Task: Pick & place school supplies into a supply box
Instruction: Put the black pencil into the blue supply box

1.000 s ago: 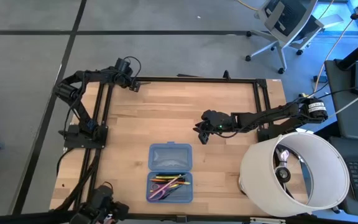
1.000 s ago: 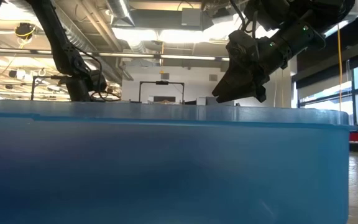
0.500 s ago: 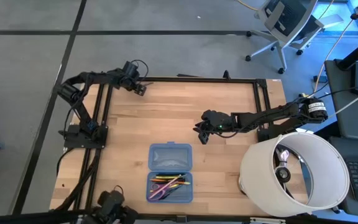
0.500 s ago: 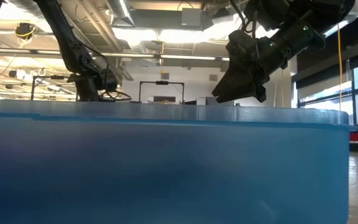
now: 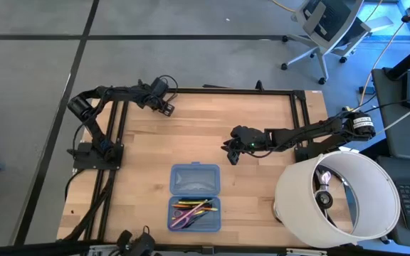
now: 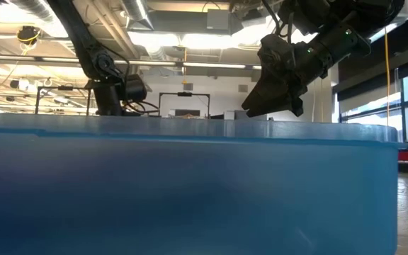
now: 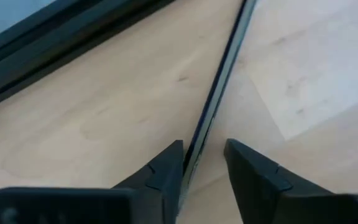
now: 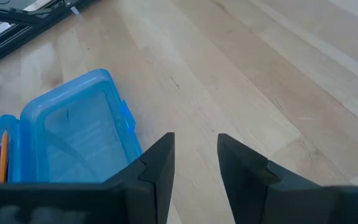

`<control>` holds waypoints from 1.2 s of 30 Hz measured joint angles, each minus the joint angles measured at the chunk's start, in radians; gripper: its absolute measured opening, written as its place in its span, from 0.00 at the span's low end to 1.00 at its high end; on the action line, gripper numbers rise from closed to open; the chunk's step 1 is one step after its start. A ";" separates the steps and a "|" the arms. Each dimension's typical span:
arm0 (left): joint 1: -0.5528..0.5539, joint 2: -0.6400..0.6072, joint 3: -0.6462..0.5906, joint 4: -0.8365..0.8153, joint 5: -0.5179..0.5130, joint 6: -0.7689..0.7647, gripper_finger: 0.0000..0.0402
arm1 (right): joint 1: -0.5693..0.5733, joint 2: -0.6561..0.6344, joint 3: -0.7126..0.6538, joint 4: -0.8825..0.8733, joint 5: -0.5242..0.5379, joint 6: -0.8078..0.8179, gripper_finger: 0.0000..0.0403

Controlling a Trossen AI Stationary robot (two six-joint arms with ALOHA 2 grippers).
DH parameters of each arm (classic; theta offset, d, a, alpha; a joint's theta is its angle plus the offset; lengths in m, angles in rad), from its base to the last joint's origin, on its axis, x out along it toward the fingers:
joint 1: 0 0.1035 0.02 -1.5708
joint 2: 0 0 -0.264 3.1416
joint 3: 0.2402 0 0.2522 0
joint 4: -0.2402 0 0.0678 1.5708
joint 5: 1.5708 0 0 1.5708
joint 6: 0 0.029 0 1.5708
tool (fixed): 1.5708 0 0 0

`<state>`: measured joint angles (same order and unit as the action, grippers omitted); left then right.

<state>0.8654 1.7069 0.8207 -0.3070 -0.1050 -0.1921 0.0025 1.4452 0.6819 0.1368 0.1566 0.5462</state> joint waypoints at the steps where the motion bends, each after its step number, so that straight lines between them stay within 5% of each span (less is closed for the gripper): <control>1: -0.008 0.000 -0.004 0.001 -0.006 0.000 0.28 | 0.000 0.000 0.000 0.000 0.000 0.000 0.31; 10: -0.043 0.001 -0.010 -0.002 -0.033 0.001 0.23 | 0.000 0.000 0.000 0.000 -0.001 0.000 0.31; 36: -0.092 -0.011 -0.068 0.034 -0.023 -0.173 0.33 | 0.000 0.000 0.000 -0.001 -0.002 0.010 0.31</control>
<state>0.7730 1.6958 0.7525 -0.2734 -0.1283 -0.3652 0.0025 1.4452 0.6822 0.1356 0.1551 0.5558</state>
